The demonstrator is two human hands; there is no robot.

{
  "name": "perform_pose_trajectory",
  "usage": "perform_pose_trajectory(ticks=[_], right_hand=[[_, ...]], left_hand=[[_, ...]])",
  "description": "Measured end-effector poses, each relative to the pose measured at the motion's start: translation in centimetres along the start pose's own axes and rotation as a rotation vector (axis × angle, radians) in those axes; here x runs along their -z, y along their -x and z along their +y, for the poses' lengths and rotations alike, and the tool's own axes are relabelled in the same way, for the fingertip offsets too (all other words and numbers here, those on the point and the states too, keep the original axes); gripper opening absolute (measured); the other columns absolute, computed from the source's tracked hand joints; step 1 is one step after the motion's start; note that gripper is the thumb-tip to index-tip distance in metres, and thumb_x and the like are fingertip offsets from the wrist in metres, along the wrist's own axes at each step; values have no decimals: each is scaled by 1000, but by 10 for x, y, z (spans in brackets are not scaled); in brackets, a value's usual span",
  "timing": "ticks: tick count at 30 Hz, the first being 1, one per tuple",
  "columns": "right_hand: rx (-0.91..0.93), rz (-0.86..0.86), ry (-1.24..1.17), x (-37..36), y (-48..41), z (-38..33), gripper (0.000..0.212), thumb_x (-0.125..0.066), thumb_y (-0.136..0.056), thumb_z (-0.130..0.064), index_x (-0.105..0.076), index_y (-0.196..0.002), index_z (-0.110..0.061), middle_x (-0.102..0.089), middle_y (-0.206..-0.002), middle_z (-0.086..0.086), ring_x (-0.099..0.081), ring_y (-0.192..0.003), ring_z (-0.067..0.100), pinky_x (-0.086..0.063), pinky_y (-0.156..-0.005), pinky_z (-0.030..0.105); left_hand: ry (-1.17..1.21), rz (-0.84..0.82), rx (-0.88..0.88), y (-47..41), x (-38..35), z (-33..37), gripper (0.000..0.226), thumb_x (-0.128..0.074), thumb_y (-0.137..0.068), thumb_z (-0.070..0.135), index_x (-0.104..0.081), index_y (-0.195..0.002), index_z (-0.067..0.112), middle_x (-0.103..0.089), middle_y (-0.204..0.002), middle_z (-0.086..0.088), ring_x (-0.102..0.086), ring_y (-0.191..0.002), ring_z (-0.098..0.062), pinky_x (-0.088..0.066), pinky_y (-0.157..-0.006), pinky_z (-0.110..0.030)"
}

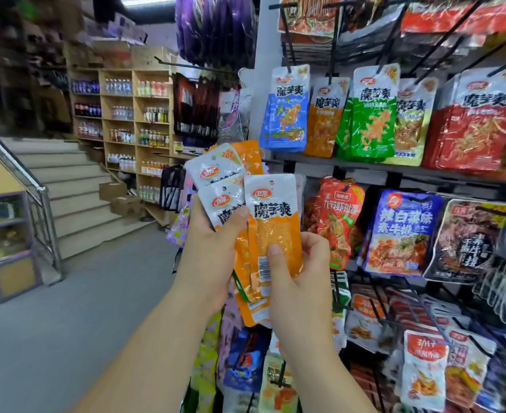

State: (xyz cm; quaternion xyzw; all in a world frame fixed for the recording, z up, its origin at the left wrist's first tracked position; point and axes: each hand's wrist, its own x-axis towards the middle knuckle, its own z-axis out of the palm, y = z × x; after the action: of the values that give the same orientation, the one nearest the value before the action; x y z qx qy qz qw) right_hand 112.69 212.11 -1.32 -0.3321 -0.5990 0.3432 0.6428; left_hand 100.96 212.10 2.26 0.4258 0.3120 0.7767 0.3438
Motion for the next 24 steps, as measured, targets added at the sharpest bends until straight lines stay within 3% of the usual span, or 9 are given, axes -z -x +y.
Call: perform_pose_trajectory(ticks=[5,7,10,12,14,17,19,21,24], right_hand=[[63,4,126,3,-2,-4,13,-66,-98,-37,-54,-99,-35,-69,-93,-12,-68,-81,8,-58,-69,36],[114,34,143,10,-5,-7,14,-68,-97,-32,-55,-93,-32,-65,-90,-12,-63,-78,8,-52,-66,30],[145,55,100,17,-10,-14,19,-65,-99,-18,-52,-86,-21,-58,-73,-13,-49,-57,2,-40,-51,17],[172,-9,138,13,-11,-18,23,-62,-101,-14,-50,-86,-27,-63,-86,-19,-56,-67,-2,-45,-55,18],[166,-99,179,5,-9,-19,29,-62,-100,-15,-47,-86,-36,-64,-94,-17,-61,-77,4,-51,-64,29],[148,-144,151,-1,-8,-18,12,-59,-95,-43,-55,-87,-36,-65,-97,-12,-63,-93,12,-54,-79,39],[182,-67,139,2,-15,-19,24,-56,-98,-50,-61,-86,-30,-64,-105,-13,-61,-105,9,-49,-90,34],[209,34,179,9,-28,-23,16,-67,-97,-40,-59,-93,-28,-62,-97,-8,-61,-89,8,-49,-80,27],[154,39,198,19,-51,-35,44,-79,-90,-33,-50,-123,-34,-63,-93,-7,-63,-79,9,-50,-71,19]], left_hand=[[-42,53,-64,-3,2,4,39,-59,-104,5,-56,-136,27,-77,-120,5,-74,-110,-19,-62,-88,-47],[-87,79,-90,-5,8,5,38,-60,-103,6,-57,-133,30,-77,-119,8,-74,-110,-16,-63,-89,-47],[-177,91,-134,-4,11,5,39,-64,-102,9,-58,-132,34,-75,-119,12,-72,-112,-13,-58,-98,-51],[-200,79,-150,-2,8,4,40,-65,-101,9,-57,-133,32,-75,-120,11,-71,-113,-13,-57,-100,-52],[-206,47,-149,0,3,2,37,-65,-100,8,-60,-128,31,-76,-119,8,-72,-112,-16,-57,-100,-54],[-202,-2,-150,3,-1,2,35,-69,-95,12,-62,-123,33,-76,-119,4,-73,-111,-20,-56,-99,-57],[-189,-56,-142,4,-5,4,36,-70,-97,11,-63,-124,34,-76,-122,4,-72,-115,-22,-56,-99,-58],[-167,-107,-129,6,-8,6,37,-70,-100,11,-62,-128,33,-75,-123,4,-71,-117,-22,-55,-99,-57],[-102,-135,-98,3,-15,11,36,-66,-101,10,-61,-131,30,-76,-121,2,-74,-112,-24,-59,-94,-57]])
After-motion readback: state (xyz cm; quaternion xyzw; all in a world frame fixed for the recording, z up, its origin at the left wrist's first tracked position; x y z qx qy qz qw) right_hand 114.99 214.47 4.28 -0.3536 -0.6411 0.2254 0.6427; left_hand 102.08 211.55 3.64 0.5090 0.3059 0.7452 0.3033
